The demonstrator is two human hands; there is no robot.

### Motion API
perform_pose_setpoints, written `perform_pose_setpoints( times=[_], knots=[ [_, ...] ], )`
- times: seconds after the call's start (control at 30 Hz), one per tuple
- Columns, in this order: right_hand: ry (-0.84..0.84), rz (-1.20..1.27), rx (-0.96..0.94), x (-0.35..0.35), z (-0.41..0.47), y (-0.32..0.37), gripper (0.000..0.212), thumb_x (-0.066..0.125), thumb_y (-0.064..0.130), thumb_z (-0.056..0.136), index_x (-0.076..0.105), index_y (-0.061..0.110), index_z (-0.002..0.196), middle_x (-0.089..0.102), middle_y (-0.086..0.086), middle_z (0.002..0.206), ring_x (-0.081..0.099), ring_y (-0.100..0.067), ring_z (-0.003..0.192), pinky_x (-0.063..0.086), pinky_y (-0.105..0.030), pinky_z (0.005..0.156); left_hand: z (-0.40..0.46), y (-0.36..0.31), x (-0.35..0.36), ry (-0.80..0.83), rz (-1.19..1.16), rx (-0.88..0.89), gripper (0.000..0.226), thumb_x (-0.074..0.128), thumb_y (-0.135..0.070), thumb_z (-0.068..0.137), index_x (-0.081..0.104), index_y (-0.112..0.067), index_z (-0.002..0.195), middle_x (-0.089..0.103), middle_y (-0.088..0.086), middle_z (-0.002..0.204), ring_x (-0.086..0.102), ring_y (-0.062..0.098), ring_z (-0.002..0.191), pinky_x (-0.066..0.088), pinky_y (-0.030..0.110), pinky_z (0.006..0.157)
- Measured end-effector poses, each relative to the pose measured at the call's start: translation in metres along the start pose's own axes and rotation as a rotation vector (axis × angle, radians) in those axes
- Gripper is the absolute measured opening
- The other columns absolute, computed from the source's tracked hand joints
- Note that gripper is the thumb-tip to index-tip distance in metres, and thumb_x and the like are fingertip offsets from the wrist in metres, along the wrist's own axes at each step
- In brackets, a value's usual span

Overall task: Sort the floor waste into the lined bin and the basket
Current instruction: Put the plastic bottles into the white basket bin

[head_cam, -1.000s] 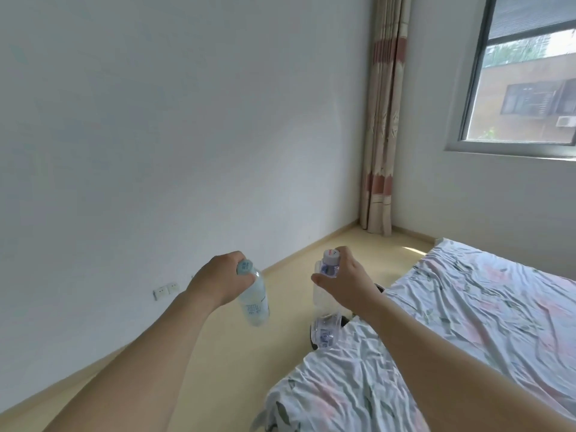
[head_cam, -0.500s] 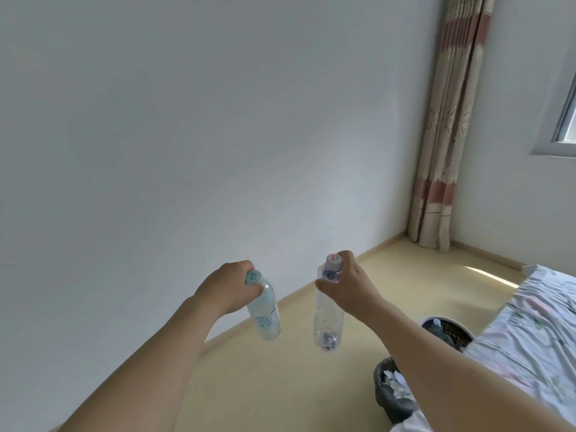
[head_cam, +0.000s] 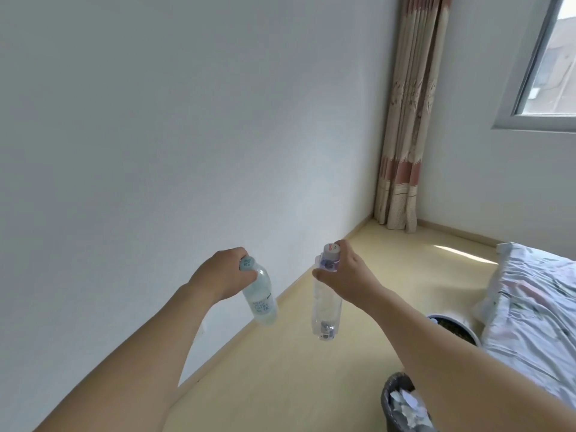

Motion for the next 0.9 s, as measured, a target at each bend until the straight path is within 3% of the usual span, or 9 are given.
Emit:
perform_pose_setpoints(
  times=[0.2, 0.37, 0.53, 0.77, 0.9],
  knots=[
    [-0.102, -0.037, 0.089, -0.031, 0.124, -0.044, 0.039, 0.070, 0.026, 0.081, 0.041, 0.018, 0.107, 0.054, 0.003, 0.094, 0.050, -0.013, 0.076, 0.039, -0.022, 0.059, 0.156, -0.019, 0.006, 0.036, 0.060, 0.042, 0.013, 0.056, -0.034, 0.082, 0.054, -0.022, 0.086, 0.058, -0.002, 0.082, 0.048, 0.016, 0.063, 0.037, 0.026, 0.056],
    [-0.230, -0.047, 0.166, -0.067, 0.194, -0.089, 0.039, 0.073, 0.023, 0.079, 0.042, 0.019, 0.103, 0.053, 0.004, 0.094, 0.050, -0.018, 0.084, 0.038, -0.025, 0.063, 0.278, -0.064, 0.025, 0.060, 0.037, 0.153, 0.014, 0.057, -0.034, 0.082, 0.055, -0.021, 0.088, 0.060, 0.002, 0.084, 0.050, 0.019, 0.064, 0.040, 0.028, 0.057],
    [-0.377, -0.055, 0.333, -0.115, 0.244, -0.160, 0.043, 0.073, 0.022, 0.080, 0.039, 0.022, 0.106, 0.054, 0.002, 0.101, 0.051, -0.018, 0.086, 0.038, -0.019, 0.059, 0.390, -0.129, 0.099, 0.197, 0.029, 0.315, 0.014, 0.057, -0.034, 0.083, 0.055, -0.022, 0.090, 0.060, 0.001, 0.086, 0.052, 0.018, 0.067, 0.042, 0.028, 0.059],
    [-0.613, -0.129, 0.637, -0.185, 0.288, -0.250, 0.049, 0.069, 0.024, 0.081, 0.039, 0.018, 0.119, 0.049, -0.003, 0.116, 0.047, -0.018, 0.099, 0.037, -0.028, 0.078, 0.525, -0.240, 0.217, 0.444, -0.009, 0.557, 0.016, 0.059, -0.032, 0.079, 0.056, -0.020, 0.089, 0.062, 0.004, 0.085, 0.055, 0.021, 0.067, 0.044, 0.030, 0.058],
    [-0.728, -0.172, 0.803, -0.223, 0.284, -0.276, 0.050, 0.067, 0.028, 0.083, 0.036, 0.015, 0.121, 0.049, -0.004, 0.110, 0.048, -0.020, 0.097, 0.040, -0.028, 0.075, 0.572, -0.315, 0.278, 0.565, 0.027, 0.679, 0.017, 0.061, -0.032, 0.080, 0.054, -0.018, 0.087, 0.063, 0.005, 0.084, 0.054, 0.018, 0.065, 0.042, 0.029, 0.057]
  ],
)
Point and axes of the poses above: each hand's wrist, its own z-axis towards the middle knuckle, its own x-axis out of the palm, y = z × x, the point moved 4 cm from there along z, towards the middle knuckle
